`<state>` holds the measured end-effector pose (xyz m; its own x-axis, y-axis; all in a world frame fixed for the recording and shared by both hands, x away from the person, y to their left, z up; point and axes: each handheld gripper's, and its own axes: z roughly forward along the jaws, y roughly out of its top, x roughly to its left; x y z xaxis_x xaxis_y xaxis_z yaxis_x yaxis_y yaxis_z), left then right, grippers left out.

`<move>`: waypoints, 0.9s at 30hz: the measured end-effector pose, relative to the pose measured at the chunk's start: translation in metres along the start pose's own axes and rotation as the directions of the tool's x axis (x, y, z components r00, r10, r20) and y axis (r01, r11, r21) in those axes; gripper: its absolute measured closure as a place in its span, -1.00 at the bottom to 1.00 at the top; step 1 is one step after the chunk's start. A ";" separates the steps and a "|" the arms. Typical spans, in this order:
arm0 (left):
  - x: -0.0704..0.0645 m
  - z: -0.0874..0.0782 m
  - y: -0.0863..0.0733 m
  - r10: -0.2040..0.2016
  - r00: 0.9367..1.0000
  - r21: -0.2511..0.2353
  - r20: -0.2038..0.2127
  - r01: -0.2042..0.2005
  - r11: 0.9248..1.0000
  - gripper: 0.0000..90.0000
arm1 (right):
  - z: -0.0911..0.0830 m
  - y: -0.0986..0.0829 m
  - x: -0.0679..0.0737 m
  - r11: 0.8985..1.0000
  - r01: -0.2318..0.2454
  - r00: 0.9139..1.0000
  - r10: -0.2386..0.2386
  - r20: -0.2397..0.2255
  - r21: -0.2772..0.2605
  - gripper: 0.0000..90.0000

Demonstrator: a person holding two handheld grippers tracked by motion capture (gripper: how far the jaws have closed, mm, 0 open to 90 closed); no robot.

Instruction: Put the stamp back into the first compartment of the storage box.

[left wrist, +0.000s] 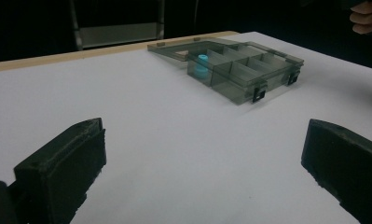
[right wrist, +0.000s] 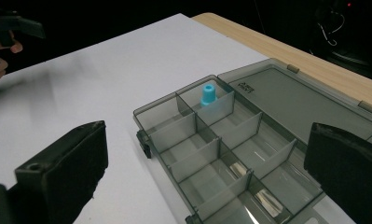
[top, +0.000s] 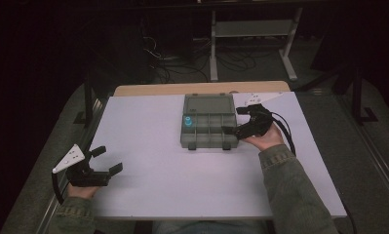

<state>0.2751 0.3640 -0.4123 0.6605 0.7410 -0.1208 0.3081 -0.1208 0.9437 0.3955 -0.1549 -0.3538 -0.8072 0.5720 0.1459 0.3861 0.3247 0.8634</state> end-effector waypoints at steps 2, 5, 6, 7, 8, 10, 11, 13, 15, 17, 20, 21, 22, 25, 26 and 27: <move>0.000 -0.001 0.000 0.005 1.000 0.004 -0.003 -0.005 1.000 -1.00 | -0.003 -0.002 0.001 1.000 0.001 1.000 -0.001 0.001 -0.002 -1.00; 0.000 -0.001 0.000 0.003 1.000 0.002 -0.004 -0.003 1.000 -1.00 | -0.008 -0.006 0.004 1.000 0.005 1.000 -0.005 0.009 0.006 -1.00; 0.000 -0.001 0.000 0.001 1.000 0.001 -0.003 -0.001 1.000 -1.00 | -0.010 -0.007 0.005 1.000 0.005 1.000 -0.005 0.012 0.008 -1.00; 0.000 -0.001 0.000 0.005 1.000 0.001 -0.003 -0.005 1.000 -1.00 | -0.013 -0.009 0.006 1.000 0.005 1.000 -0.005 0.013 0.005 -1.00; 0.000 -0.001 0.000 0.008 1.000 0.001 -0.003 -0.008 1.000 -1.00 | -0.014 -0.010 0.006 1.000 0.002 1.000 -0.002 0.014 0.002 -1.00; 0.000 -0.001 0.000 0.008 1.000 0.001 -0.003 -0.008 1.000 -1.00 | -0.019 -0.014 0.007 1.000 -0.006 1.000 0.006 0.015 -0.004 -1.00; 0.000 -0.001 0.000 0.010 1.000 0.002 -0.001 -0.010 1.000 -1.00 | -0.020 -0.015 0.007 1.000 -0.006 1.000 0.006 0.017 -0.006 -1.00; 0.000 -0.001 0.000 0.007 1.000 0.002 -0.003 -0.007 1.000 -1.00 | -0.024 -0.018 0.008 1.000 -0.008 1.000 0.008 0.016 -0.005 -1.00; 0.000 -0.001 0.000 0.009 1.000 0.002 -0.002 -0.009 1.000 -1.00 | -0.026 -0.021 0.008 1.000 -0.009 1.000 0.009 0.018 -0.005 -1.00; 0.000 -0.001 0.000 0.012 1.000 0.002 -0.002 -0.012 1.000 -1.00 | -0.028 -0.024 0.009 1.000 -0.015 1.000 0.016 0.018 -0.009 -1.00; 0.000 -0.001 0.000 0.016 1.000 0.003 -0.005 -0.016 1.000 -1.00 | -0.031 -0.029 0.010 1.000 -0.021 1.000 0.021 0.021 -0.001 -1.00; 0.000 -0.001 0.000 0.015 1.000 0.003 -0.004 -0.015 1.000 -1.00 | -0.032 -0.031 0.010 1.000 -0.027 0.999 0.027 0.021 0.000 -1.00; 0.000 -0.001 0.000 0.011 1.000 -0.001 -0.005 -0.011 1.000 -1.00 | -0.033 -0.032 0.011 1.000 -0.029 0.999 0.029 0.023 -0.001 -1.00; 0.000 -0.001 0.000 0.013 1.000 -0.002 -0.006 -0.013 1.000 -1.00 | -0.037 -0.037 0.011 0.999 -0.033 0.999 0.033 0.026 -0.011 -1.00; 0.000 -0.001 0.000 0.013 1.000 -0.001 -0.006 -0.013 1.000 -1.00 | -0.038 -0.037 0.011 0.999 -0.040 0.999 0.040 0.025 -0.013 -1.00; 0.000 -0.001 0.000 0.012 1.000 -0.001 -0.007 -0.012 1.000 -1.00 | -0.039 -0.039 0.011 0.999 -0.040 0.999 0.040 0.029 -0.011 -1.00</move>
<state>0.2742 0.3644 -0.4119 0.6596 0.7439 -0.1071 0.2991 -0.1291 0.9454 0.3540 -0.1906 -0.3668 -0.7779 0.6060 0.1661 0.4128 0.2934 0.8623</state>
